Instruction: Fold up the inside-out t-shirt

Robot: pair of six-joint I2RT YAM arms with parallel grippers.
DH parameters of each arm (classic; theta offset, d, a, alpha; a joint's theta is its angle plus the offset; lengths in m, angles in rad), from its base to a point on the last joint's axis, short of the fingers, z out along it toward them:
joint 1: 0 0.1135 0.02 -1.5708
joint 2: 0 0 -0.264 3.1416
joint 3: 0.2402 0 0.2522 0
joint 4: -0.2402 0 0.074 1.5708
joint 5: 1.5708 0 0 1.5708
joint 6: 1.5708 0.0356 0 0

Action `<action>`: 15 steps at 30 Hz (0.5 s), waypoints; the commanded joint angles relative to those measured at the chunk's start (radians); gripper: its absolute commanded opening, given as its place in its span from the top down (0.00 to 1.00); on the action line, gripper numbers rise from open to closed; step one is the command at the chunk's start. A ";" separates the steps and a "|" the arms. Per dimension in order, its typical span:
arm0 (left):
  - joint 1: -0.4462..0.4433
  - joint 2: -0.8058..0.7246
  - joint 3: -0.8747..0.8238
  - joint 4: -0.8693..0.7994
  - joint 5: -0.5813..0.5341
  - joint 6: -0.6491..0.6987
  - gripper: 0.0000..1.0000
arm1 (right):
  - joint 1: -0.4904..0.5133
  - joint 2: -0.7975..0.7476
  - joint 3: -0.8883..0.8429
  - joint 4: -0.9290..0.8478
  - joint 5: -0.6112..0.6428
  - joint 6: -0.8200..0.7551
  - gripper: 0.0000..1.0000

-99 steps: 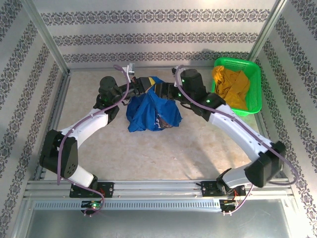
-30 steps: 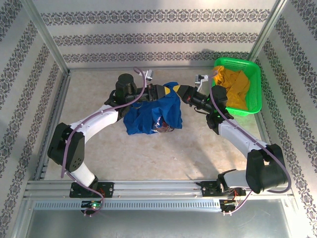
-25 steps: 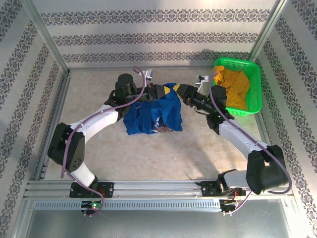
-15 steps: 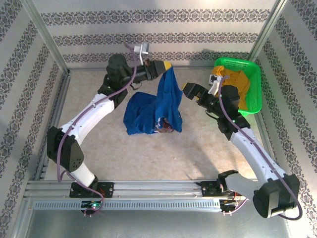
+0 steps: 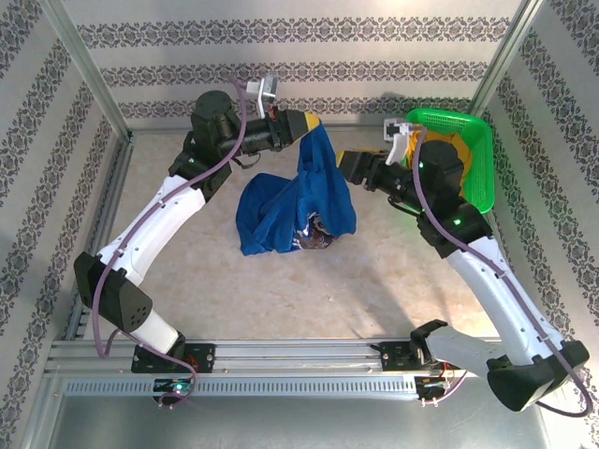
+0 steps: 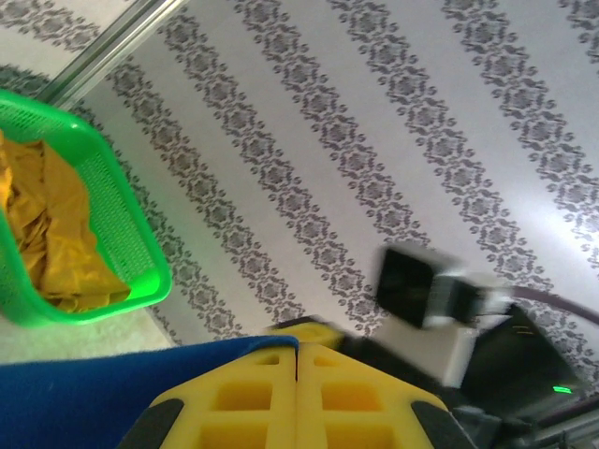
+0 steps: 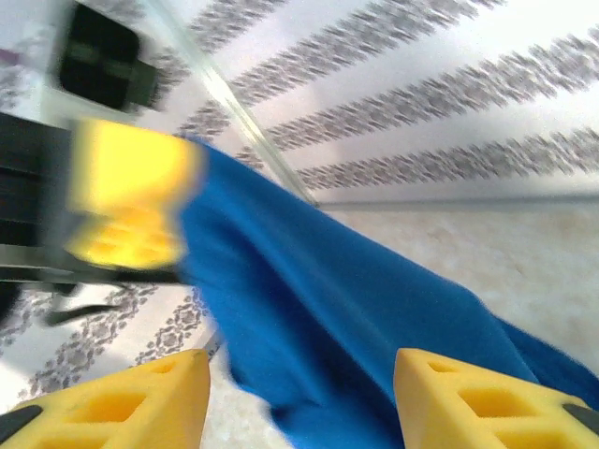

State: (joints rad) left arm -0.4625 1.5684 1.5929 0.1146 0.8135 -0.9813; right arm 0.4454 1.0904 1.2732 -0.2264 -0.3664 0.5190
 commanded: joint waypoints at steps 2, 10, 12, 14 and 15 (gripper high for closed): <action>0.008 -0.042 -0.074 0.053 -0.060 -0.052 1.00 | 0.087 0.051 0.085 -0.119 0.090 -0.128 0.49; 0.003 -0.072 -0.129 0.078 -0.118 -0.102 1.00 | 0.212 0.095 0.066 -0.085 0.254 -0.102 0.58; 0.003 -0.076 -0.140 0.082 -0.128 -0.112 1.00 | 0.237 0.114 0.075 -0.083 0.281 -0.104 0.58; 0.003 -0.079 -0.151 0.096 -0.137 -0.129 1.00 | 0.251 0.132 0.078 -0.084 0.307 -0.101 0.58; 0.003 -0.080 -0.158 0.113 -0.142 -0.144 1.00 | 0.258 0.141 0.078 -0.081 0.320 -0.097 0.58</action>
State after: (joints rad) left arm -0.4625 1.5219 1.4521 0.1471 0.6964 -1.0809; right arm 0.6868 1.2148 1.3479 -0.3187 -0.1261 0.4335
